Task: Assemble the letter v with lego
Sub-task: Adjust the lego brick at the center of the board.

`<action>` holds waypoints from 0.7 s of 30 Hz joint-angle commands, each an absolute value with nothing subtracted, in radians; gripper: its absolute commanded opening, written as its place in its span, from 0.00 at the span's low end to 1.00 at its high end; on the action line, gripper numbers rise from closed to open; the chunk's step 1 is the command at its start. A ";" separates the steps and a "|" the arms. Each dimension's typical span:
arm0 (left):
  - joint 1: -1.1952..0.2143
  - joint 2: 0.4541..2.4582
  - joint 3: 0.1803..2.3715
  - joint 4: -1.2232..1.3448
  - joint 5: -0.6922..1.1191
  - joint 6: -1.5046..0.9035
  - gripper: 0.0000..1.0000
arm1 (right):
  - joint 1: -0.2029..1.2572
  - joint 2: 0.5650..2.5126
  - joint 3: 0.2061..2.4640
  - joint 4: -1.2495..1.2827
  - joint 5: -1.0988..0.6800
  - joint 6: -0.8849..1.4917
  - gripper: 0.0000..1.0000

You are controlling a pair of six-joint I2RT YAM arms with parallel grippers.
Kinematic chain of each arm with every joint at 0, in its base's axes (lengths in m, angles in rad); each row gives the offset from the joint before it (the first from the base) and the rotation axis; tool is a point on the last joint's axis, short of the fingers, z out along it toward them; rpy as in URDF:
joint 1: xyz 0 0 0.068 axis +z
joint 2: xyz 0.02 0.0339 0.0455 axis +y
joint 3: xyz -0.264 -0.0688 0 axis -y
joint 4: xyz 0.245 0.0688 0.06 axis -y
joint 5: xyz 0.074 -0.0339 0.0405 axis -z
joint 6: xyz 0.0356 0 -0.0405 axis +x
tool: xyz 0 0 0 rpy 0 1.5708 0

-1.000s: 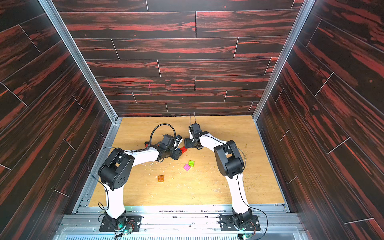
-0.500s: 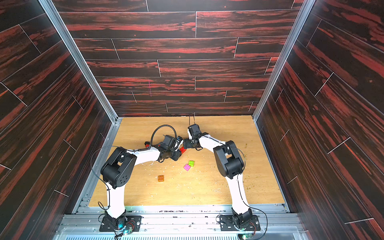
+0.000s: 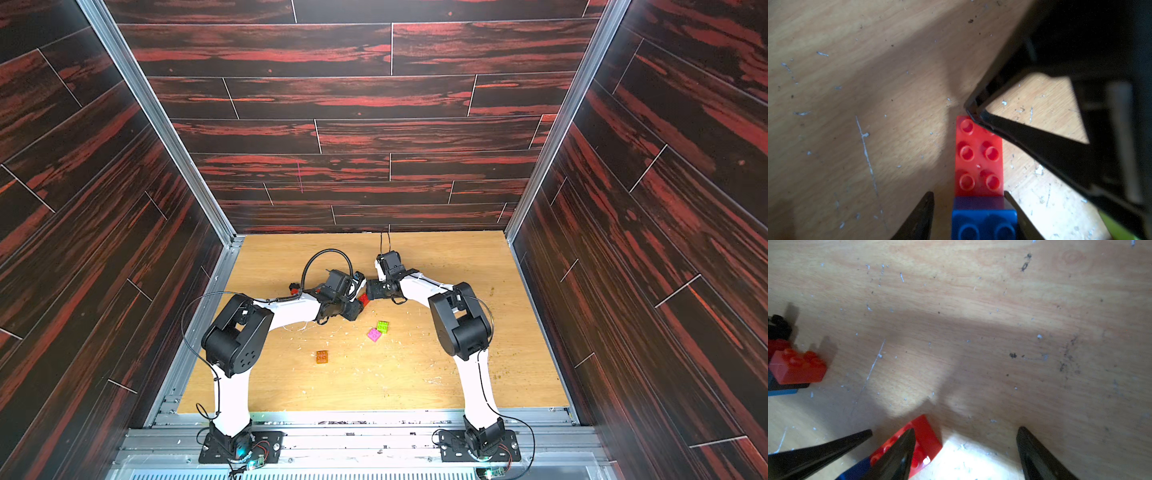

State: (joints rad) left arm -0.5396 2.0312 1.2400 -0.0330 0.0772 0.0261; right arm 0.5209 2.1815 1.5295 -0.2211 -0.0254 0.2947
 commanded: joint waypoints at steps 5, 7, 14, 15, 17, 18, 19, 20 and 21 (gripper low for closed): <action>-0.534 1.973 1.220 -0.021 0.085 0.019 0.54 | 0.537 2.197 1.461 -0.294 -0.095 0.308 0.80; -0.534 1.968 1.215 -0.021 0.088 0.016 0.54 | 0.538 2.202 1.463 -0.294 -0.103 0.308 0.80; -0.534 1.949 1.205 -0.017 0.093 0.008 0.54 | 0.541 2.240 1.497 -0.337 -0.080 0.296 0.80; -0.534 1.944 1.203 -0.013 0.094 0.008 0.54 | 0.542 2.242 1.499 -0.340 -0.077 0.295 0.80; -0.534 1.938 1.202 -0.011 0.094 0.006 0.54 | 0.542 2.246 1.503 -0.349 -0.071 0.295 0.80; -0.534 1.937 1.202 -0.011 0.095 0.006 0.54 | 0.544 2.248 1.506 -0.353 -0.066 0.295 0.80; -0.534 1.936 1.203 -0.012 0.098 0.003 0.54 | 0.544 2.249 1.508 -0.358 -0.062 0.294 0.80; -0.534 1.937 1.205 -0.014 0.099 0.002 0.54 | 0.545 2.250 1.511 -0.362 -0.059 0.294 0.80; -0.533 1.936 1.207 -0.014 0.101 0.000 0.54 | 0.545 2.251 1.515 -0.366 -0.057 0.294 0.80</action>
State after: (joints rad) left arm -0.5392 1.9869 1.2133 -0.0174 0.0879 0.0063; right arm 0.5282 2.1780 1.5269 -0.2276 -0.0460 0.2897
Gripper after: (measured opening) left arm 0.542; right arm 0.800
